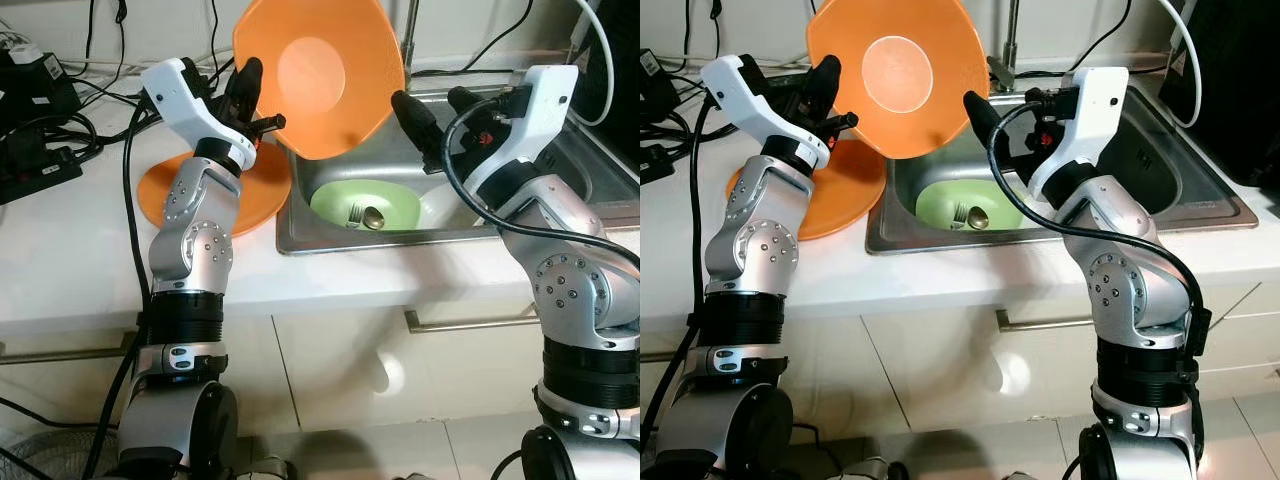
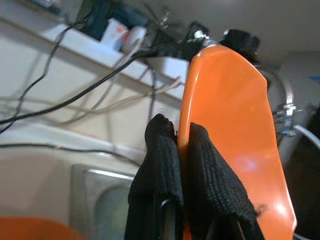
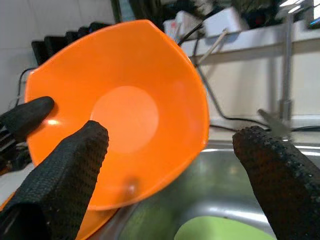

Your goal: Kitchen organization

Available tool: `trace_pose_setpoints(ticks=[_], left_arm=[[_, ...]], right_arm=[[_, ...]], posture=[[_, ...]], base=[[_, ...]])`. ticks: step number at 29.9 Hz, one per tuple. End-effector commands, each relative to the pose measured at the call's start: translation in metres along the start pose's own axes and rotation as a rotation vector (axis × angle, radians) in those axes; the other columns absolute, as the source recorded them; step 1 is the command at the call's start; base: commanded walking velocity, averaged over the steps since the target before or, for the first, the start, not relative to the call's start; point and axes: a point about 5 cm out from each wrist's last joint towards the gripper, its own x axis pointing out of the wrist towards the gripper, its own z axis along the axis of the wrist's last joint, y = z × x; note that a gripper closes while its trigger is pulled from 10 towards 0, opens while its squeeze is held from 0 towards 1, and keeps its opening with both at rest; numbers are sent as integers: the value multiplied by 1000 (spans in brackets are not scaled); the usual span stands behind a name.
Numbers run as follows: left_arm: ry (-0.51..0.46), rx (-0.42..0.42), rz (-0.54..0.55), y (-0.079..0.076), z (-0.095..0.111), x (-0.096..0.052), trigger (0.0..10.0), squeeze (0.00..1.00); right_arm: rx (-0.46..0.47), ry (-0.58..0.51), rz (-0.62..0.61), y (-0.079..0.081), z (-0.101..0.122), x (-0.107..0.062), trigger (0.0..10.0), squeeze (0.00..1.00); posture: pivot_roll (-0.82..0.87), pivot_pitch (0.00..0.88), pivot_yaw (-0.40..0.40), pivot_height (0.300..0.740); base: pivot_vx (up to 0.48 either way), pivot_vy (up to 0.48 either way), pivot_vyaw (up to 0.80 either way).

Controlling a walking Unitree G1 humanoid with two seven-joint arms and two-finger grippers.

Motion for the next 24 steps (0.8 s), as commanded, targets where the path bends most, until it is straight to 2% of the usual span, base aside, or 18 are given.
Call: trace_pose_setpoints(ticks=[1,5,11,19,24], left_arm=[[-37,11,-8,-2,8,0,0,0],[-38,8,-12,-3,8,-1,0,0],[-47,15,-11,-2,12,-4,0,0],[-38,21,0,1,12,-8,0,0],[-24,-19,-55,-8,8,-11,0,0]], right_arm=[[-8,-3,1,2,1,-1,10000,0],[-5,-3,7,2,0,0,10000,0],[-6,-13,11,4,0,3,10000,0],[-2,-9,8,4,-2,6,10000,0],[46,-28,-30,0,0,10,10000,0]], posture=[[-4,52,61,740],[2,53,57,740],[25,61,50,740],[35,77,51,740],[38,91,49,740]], base=[[0,0,0],[0,0,0],[0,0,578],[0,0,0],[0,0,0]])
